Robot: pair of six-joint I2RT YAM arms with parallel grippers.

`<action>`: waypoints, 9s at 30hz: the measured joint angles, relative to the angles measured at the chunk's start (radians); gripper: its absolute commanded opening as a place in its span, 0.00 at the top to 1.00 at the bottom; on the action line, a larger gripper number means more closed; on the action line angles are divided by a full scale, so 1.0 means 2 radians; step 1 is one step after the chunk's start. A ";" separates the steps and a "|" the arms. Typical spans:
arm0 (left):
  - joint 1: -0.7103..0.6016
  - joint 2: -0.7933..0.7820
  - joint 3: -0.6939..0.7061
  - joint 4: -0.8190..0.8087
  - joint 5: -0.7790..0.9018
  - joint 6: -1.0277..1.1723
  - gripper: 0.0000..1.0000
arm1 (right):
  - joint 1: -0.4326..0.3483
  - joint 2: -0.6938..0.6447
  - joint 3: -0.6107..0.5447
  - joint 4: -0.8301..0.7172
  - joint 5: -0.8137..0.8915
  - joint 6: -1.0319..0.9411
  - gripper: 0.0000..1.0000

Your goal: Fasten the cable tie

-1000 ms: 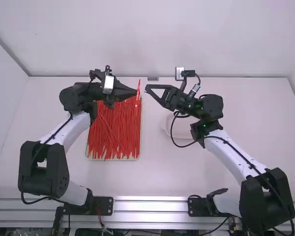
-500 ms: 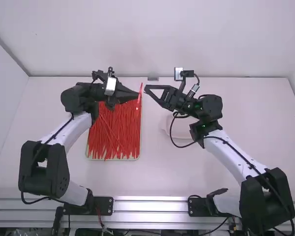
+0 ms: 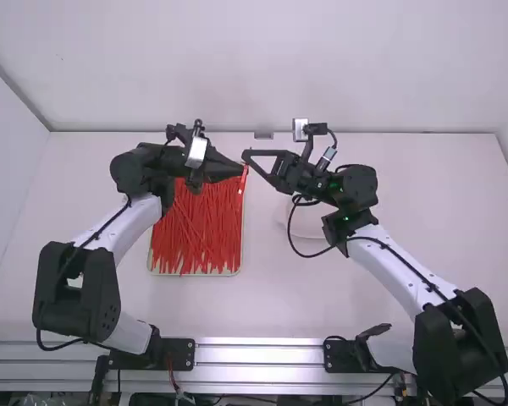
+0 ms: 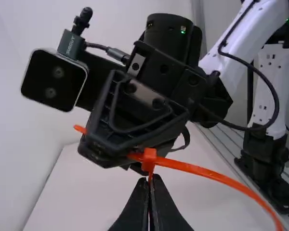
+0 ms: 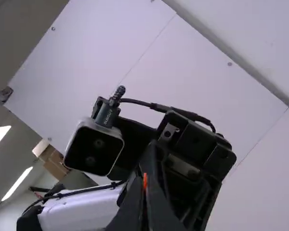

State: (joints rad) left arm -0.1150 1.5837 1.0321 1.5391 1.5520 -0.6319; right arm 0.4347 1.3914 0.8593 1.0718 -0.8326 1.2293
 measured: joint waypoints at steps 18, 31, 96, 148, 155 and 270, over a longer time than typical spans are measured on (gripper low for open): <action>-0.016 -0.009 -0.084 0.012 -0.040 0.038 0.99 | -0.030 0.012 -0.001 0.081 -0.051 0.028 1.00; -0.016 -0.009 -0.197 0.039 -0.045 0.086 0.99 | -0.079 0.012 -0.001 0.143 -0.072 0.081 1.00; 0.009 -0.007 -0.034 0.032 0.000 -0.014 0.98 | -0.050 0.010 -0.001 0.032 -0.142 -0.022 0.43; 0.092 -0.007 0.023 -0.406 -0.049 -0.102 0.01 | -0.109 0.010 -0.001 -0.092 -0.131 -0.111 1.00; 0.092 -0.007 0.023 -0.613 -0.080 -0.032 0.01 | -0.142 0.009 -0.001 -0.174 -0.141 -0.177 1.00; 0.092 -0.007 0.023 -0.950 -0.268 0.192 0.01 | -0.079 0.133 0.000 -0.568 0.414 -0.498 0.02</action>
State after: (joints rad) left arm 0.0692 1.5692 1.0771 -0.3614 1.0161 -0.2478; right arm 0.2775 1.6566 0.8600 -0.0635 -0.0044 0.2333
